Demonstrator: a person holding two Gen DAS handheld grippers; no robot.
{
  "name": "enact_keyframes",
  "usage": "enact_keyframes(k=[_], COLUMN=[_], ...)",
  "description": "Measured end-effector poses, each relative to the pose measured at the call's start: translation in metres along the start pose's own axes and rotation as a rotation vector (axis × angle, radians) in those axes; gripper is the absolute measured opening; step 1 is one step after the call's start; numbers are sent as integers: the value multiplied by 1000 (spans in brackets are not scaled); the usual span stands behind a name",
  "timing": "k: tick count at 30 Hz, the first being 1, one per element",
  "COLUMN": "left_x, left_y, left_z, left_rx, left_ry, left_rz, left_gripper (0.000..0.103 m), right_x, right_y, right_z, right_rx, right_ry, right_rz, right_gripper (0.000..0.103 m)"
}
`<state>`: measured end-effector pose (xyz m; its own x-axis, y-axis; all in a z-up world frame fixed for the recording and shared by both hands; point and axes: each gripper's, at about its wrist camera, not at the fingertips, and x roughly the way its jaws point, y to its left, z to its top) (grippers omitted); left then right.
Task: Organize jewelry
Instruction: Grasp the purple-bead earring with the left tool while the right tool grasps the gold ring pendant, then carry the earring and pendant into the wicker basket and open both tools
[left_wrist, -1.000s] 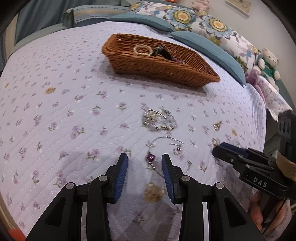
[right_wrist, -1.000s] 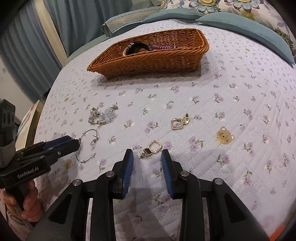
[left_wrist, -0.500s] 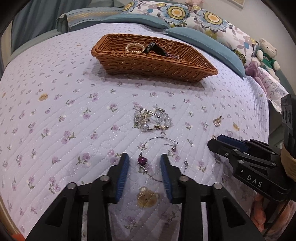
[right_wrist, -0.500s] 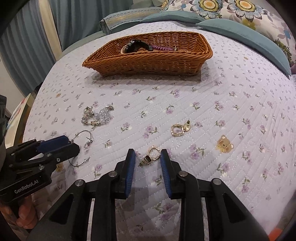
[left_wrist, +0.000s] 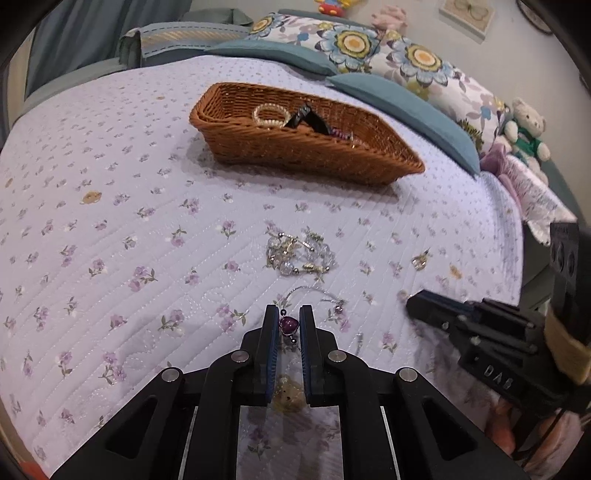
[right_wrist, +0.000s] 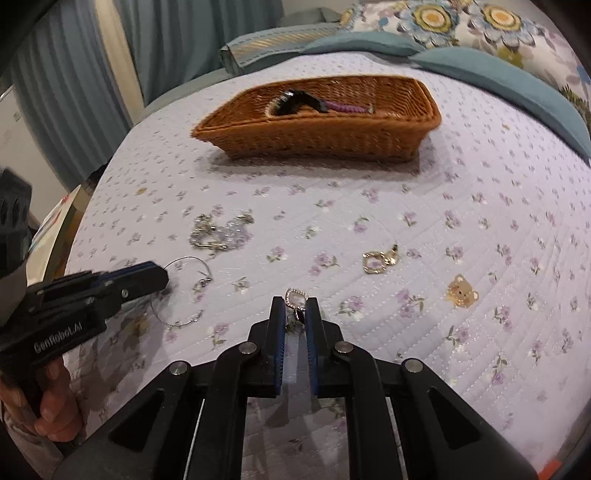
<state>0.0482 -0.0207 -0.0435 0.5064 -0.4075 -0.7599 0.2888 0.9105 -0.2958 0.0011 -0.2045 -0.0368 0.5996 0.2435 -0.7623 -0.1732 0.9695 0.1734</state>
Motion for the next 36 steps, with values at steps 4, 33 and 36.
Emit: enact_keyframes(k=[4, 33, 36], left_x=[-19, 19, 46], left_y=[6, 21, 27], left_z=[5, 212, 210], left_rx=[-36, -31, -40], left_ry=[-46, -173, -139], left_rz=[-102, -189, -170], left_gripper=[11, 11, 11], right_x=[-7, 30, 57], right_y=[1, -63, -79], right_z=[0, 194, 194], right_rx=[-3, 102, 148], right_ry=[-29, -162, -110], right_rz=[13, 52, 76], right_gripper=[13, 13, 13])
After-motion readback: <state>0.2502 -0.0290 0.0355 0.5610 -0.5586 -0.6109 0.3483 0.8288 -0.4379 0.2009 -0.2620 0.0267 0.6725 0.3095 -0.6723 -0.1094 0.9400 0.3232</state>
